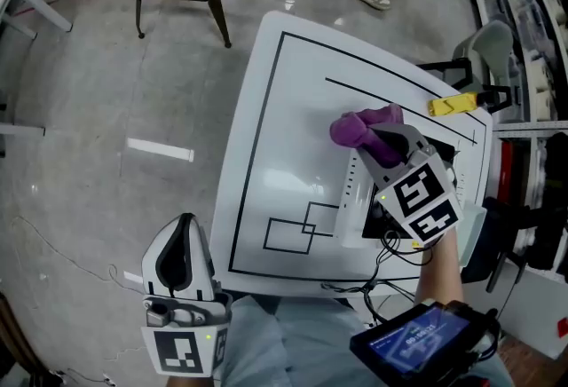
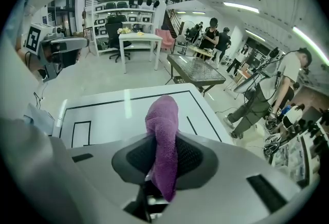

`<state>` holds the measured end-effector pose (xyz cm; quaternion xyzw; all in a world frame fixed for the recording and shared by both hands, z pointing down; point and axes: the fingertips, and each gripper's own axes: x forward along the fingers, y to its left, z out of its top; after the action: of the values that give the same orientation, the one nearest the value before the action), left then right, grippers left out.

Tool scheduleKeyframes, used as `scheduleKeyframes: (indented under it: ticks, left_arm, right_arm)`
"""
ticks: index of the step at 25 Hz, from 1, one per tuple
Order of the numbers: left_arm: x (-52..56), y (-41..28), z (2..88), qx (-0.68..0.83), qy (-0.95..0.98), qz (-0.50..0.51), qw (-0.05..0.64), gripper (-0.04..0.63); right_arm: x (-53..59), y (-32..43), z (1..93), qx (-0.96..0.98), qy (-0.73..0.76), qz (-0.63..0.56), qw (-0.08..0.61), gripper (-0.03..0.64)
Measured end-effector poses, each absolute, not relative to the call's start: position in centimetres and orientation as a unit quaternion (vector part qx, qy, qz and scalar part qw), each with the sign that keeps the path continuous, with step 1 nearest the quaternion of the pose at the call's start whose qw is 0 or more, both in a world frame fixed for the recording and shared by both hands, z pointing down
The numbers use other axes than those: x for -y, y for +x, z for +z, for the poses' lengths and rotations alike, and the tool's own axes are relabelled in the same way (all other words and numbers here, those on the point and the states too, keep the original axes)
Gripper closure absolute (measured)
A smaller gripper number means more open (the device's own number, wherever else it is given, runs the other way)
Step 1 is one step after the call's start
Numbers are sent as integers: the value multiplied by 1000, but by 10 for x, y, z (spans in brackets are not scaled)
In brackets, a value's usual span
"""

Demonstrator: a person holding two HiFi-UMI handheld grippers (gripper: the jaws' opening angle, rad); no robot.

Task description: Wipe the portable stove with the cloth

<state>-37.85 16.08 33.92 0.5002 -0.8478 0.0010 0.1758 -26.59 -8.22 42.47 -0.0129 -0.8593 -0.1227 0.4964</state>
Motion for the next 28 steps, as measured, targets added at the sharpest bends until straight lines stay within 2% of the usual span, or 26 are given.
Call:
scheduleKeyframes:
  ticks: [23, 28]
  left_arm:
    - [-169, -327, 311, 821, 552, 10, 148, 576]
    - [-167, -322, 293, 827, 552, 14, 110, 577]
  right_arm:
    - [6, -217, 414, 866, -31, -133, 481, 512]
    - [-5, -213, 409, 875, -25, -153, 458, 512]
